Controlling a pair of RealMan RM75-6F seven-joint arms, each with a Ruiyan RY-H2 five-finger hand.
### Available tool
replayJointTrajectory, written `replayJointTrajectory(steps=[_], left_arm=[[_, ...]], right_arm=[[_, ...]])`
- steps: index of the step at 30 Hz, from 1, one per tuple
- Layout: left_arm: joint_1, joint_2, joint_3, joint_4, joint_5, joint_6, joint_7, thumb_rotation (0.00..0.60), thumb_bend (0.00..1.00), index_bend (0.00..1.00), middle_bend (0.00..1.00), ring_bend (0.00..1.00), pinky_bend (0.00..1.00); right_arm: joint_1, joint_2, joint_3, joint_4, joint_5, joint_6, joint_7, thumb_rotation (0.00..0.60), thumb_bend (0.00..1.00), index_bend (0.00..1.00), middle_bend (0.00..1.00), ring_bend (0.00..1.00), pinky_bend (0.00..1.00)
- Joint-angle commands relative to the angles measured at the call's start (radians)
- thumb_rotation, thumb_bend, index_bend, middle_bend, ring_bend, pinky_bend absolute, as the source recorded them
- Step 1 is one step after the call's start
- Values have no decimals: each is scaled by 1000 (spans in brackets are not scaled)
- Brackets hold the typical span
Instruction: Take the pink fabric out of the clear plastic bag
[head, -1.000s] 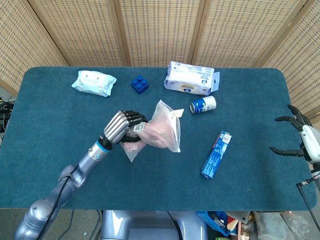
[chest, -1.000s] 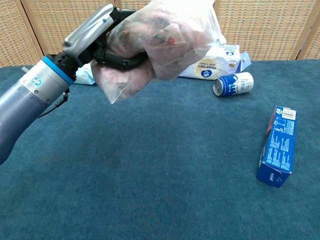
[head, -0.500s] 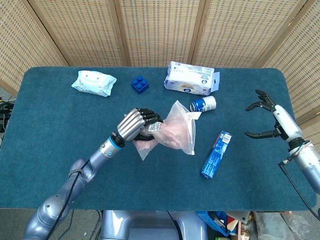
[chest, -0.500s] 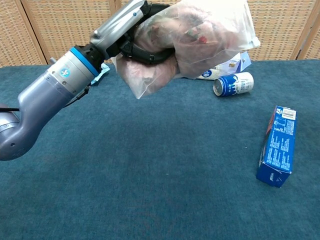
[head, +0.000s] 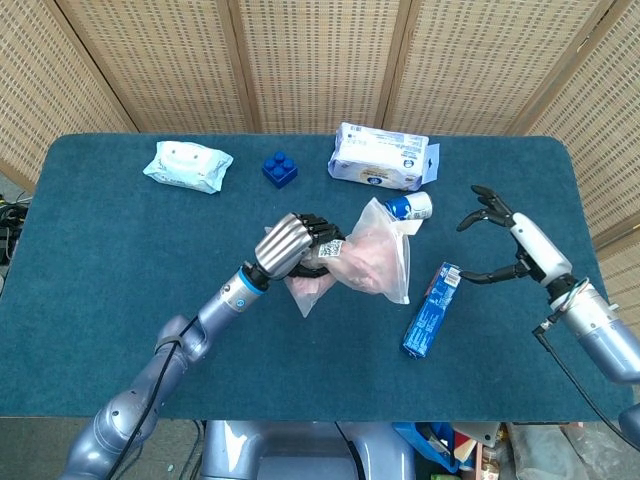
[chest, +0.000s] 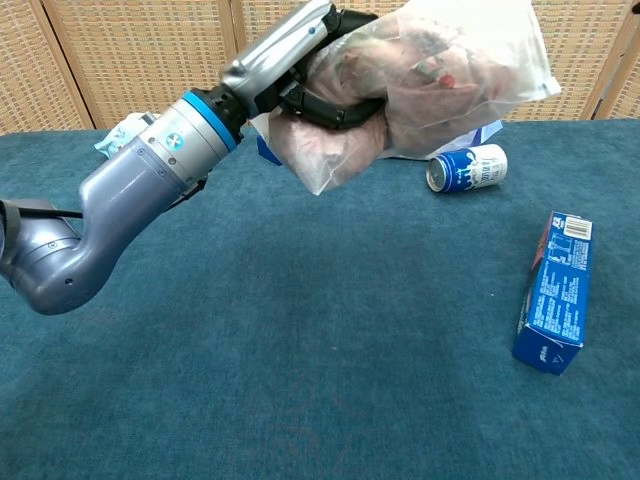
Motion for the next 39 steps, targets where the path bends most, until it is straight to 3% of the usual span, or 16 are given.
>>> replayJointTrajectory(steps=[1,14,25,39], left_arm=[[-7,-5,3,4,-4,-3,1,600,590,616,572,565,641],[-32,-25,-9,6,-40,2,-2,600,590,616,572,565,641],[-69,-47,-29,4,-76,-34,18,600,590,616,571,565,641],[-115,-74,-45,1,-100,-49,20,600,590,616,570,565,641]], right_arm=[[23,-8,0,-22,24,-22,-23,600,0,380,0,0,0],[64,-63,13,-27,105,-18,-126,600,0,380,0,0,0],[66,-75,22,-54,92,8,-99,600,0,379,0,0,0],[94,-84,19,-76,101,-12,-139,600,0,219,0,0,0]])
